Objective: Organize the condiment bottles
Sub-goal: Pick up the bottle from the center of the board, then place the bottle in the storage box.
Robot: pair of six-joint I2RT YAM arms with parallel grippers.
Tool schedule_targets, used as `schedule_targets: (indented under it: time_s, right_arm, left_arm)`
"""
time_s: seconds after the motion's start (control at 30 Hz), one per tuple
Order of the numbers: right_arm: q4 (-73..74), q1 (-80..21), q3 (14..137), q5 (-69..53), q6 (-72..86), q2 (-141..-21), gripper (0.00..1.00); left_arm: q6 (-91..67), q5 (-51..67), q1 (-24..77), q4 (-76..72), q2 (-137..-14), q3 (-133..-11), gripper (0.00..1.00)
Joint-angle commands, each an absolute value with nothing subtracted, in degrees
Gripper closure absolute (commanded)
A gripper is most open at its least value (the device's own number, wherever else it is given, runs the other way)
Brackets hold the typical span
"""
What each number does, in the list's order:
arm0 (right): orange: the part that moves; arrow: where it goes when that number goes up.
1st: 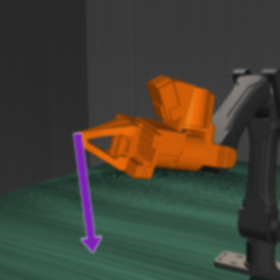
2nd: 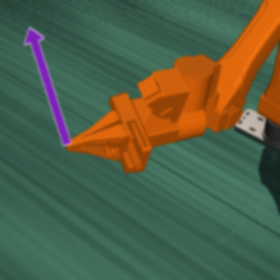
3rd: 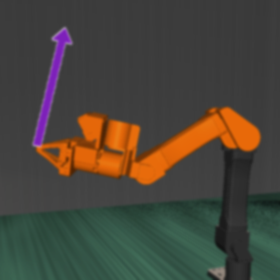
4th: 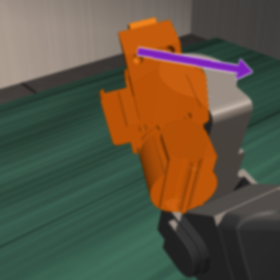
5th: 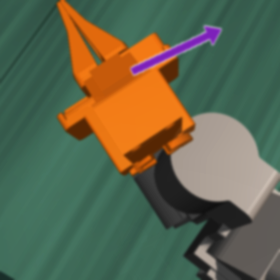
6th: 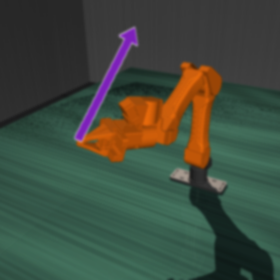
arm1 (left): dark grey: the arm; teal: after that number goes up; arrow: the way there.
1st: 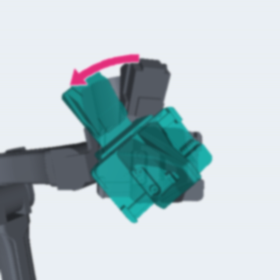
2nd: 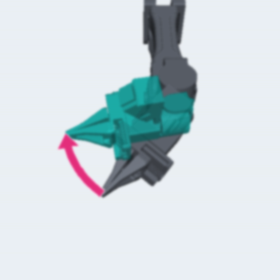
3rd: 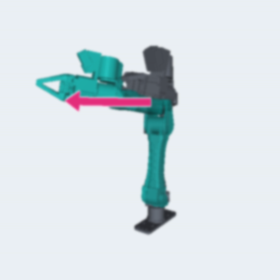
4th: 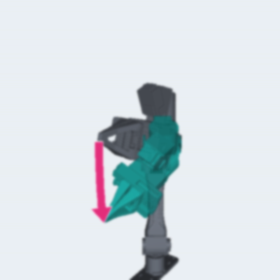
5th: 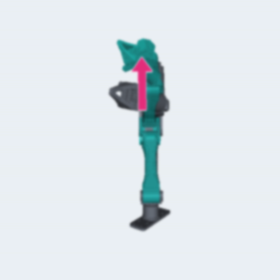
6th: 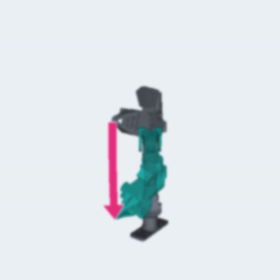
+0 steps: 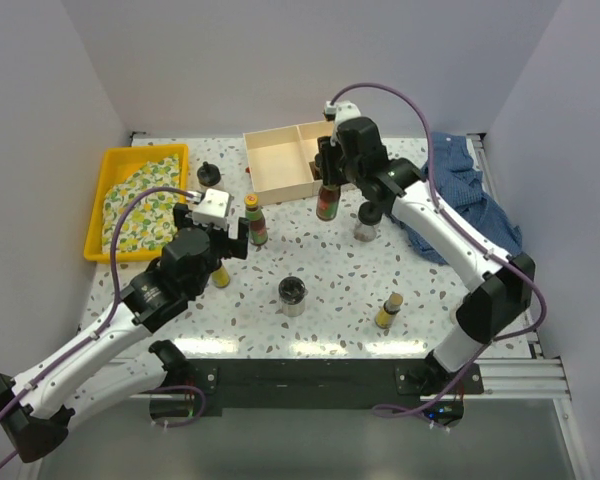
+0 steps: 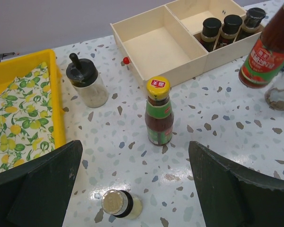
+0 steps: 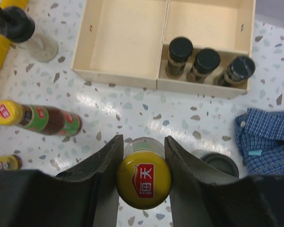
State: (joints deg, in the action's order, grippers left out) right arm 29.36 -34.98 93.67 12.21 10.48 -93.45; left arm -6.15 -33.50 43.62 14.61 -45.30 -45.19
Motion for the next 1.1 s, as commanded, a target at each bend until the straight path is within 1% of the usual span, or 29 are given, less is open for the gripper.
schedule_targets:
  time_s: [0.0, 0.13, 0.17, 0.27, 0.47, 0.6, 0.73, 1.07]
  right_arm:
    - [29.26, -34.81, 109.75, 15.2, 6.42, -97.9, 1.0]
    - [30.93, -33.14, 121.7, 14.94, 6.32, -105.63, 1.0]
    - [31.46, -32.44, 126.51, 14.85, 6.42, -108.78, 1.0]
    - [29.98, -30.86, 133.74, 15.38, 6.59, -113.79, 1.0]
    - [21.29, -26.82, 138.86, 16.26, 7.82, -119.09, 1.0]
    - [14.25, -24.61, 137.73, 15.65, 8.17, -120.85, 1.0]
    - [11.43, -22.07, 143.24, 13.19, 9.66, -126.01, 1.0]
    - [0.8, -20.13, 145.02, 13.54, 8.97, -133.58, 1.0]
  left_arm:
    - [-5.19, -34.54, 43.59, 12.13, -44.38, -45.09, 0.0]
    - [-5.27, -34.28, 43.68, 12.13, -44.38, -45.09, 0.0]
    - [-5.27, -34.28, 43.59, 12.13, -44.38, -45.09, 0.0]
    - [-5.27, -34.28, 43.59, 12.13, -44.39, -45.09, 0.0]
    - [-5.27, -34.19, 43.59, 12.22, -44.3, -45.0, 0.0]
    - [-5.27, -34.19, 43.68, 12.22, -44.21, -45.0, 0.0]
    - [-5.27, -34.19, 43.68, 12.22, -44.47, -44.91, 0.0]
    - [-5.19, -34.72, 43.68, 12.22, -45.18, -44.74, 0.0]
